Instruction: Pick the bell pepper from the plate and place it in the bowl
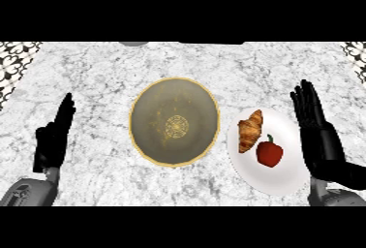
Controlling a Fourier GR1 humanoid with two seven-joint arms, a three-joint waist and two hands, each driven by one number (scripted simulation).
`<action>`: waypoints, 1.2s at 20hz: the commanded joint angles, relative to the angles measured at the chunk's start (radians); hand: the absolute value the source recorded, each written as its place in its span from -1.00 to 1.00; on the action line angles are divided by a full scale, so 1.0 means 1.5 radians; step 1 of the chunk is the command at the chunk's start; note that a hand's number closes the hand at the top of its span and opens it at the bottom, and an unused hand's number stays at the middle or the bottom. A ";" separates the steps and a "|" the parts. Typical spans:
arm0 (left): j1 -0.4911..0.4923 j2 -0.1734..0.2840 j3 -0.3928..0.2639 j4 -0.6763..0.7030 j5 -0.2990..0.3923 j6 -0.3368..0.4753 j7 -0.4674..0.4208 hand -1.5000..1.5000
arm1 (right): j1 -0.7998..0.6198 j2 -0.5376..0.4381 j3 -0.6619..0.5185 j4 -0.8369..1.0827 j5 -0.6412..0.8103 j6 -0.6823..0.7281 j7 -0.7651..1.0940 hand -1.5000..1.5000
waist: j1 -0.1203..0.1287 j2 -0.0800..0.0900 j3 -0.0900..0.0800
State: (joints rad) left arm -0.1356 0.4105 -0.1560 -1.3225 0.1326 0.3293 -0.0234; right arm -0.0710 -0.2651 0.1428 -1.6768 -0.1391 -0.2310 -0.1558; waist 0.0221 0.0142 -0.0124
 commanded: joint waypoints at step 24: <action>-0.030 0.014 -0.012 -0.163 -0.054 0.003 0.090 0.00 | 0.020 -0.348 -0.140 0.286 0.072 0.370 -0.263 -1.00 | -0.010 -0.012 0.007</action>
State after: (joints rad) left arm -0.2313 0.4260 -0.1758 -1.5449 0.0568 0.3413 0.1252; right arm -0.0475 -0.7174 -0.1102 -1.1917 -0.1243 0.3356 -0.6210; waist 0.0051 -0.0009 -0.0001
